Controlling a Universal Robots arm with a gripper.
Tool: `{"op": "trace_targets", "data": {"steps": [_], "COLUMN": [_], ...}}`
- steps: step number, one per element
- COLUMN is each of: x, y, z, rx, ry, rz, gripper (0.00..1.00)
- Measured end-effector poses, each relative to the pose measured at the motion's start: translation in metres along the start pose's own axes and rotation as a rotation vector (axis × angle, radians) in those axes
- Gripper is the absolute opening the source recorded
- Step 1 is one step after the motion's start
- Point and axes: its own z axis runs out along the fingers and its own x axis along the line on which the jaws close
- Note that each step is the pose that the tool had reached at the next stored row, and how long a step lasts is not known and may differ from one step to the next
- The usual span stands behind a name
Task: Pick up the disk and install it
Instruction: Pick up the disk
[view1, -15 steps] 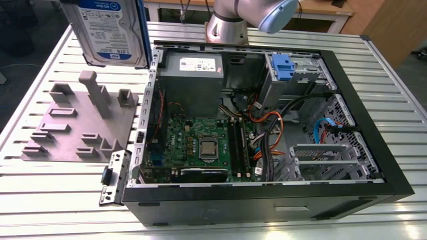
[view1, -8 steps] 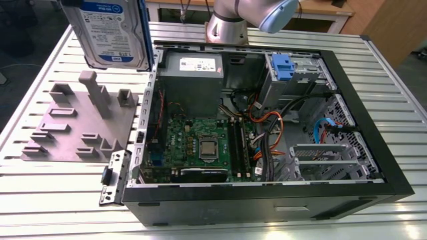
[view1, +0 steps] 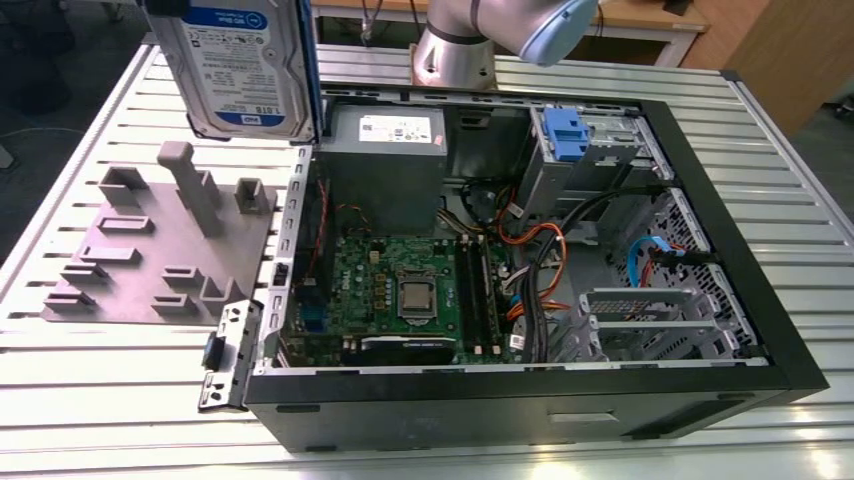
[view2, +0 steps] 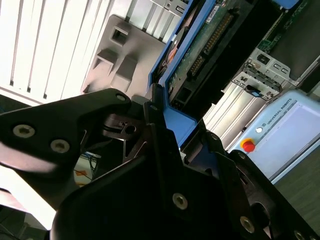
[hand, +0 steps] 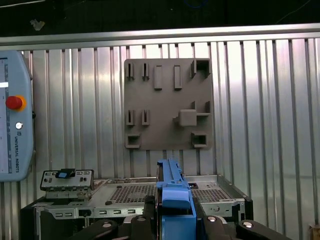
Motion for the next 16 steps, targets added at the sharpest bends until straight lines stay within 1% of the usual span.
{"op": "trace_targets", "data": {"steps": [3, 6, 8, 10, 14, 16], "x": [0.0021, 0.0079, 0.0105, 0.0113, 0.0112, 0.0111], "y": [-0.0012, -0.0017, -0.0023, -0.0036, -0.0090, -0.0104], "z": [0.0002, 0.0005, 0.0006, 0.0008, 0.0010, 0.0011], "rx": [0.0002, 0.0003, 0.0002, 0.0003, 0.0002, 0.0002], "ry": [0.0000, 0.0000, 0.0001, 0.0000, 0.0001, 0.0000], "rz": [0.000, 0.000, 0.000, 0.000, 0.000, 0.000], "gripper": [0.36, 0.36, 0.36, 0.36, 0.36, 0.36]}}
